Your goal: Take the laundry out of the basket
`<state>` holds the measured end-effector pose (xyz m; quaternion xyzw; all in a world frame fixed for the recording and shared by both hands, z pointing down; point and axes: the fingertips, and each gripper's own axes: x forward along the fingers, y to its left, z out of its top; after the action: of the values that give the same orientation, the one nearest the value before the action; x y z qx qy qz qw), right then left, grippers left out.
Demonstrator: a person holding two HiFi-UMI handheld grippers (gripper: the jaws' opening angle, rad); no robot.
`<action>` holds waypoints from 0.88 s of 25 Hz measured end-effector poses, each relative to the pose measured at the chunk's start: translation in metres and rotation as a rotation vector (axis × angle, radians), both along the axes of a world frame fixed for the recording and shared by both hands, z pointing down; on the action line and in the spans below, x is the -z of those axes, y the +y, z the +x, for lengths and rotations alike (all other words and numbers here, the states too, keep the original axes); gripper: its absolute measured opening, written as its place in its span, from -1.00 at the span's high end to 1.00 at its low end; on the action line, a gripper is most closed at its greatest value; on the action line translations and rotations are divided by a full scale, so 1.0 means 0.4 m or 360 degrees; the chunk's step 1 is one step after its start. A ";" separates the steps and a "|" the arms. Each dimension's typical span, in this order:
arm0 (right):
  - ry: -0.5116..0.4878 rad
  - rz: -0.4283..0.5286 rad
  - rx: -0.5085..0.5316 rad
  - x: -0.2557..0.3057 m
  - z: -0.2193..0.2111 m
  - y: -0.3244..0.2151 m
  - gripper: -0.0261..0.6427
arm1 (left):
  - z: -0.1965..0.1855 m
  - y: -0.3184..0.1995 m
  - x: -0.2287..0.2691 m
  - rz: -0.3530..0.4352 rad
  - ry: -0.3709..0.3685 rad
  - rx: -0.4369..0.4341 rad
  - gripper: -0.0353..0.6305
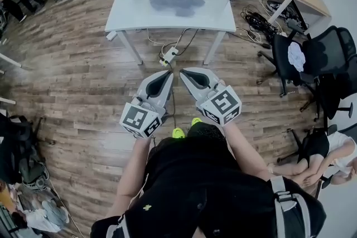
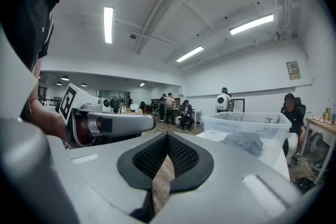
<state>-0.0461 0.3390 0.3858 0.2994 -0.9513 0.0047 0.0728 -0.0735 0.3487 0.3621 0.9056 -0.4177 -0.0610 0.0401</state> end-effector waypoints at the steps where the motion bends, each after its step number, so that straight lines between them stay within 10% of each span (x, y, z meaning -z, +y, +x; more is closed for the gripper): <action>1: 0.0003 -0.0003 -0.0006 -0.001 -0.003 -0.006 0.92 | 0.000 -0.006 0.000 0.0000 -0.0007 0.0002 0.87; 22: -0.0072 -0.0017 0.0047 0.001 -0.004 -0.282 0.89 | 0.033 -0.282 -0.002 -0.0020 -0.0036 0.0067 0.87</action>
<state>-0.0478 0.2261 0.3854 0.2848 -0.9570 0.0155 0.0531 -0.0602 0.2358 0.3627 0.8969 -0.4376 -0.0491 0.0397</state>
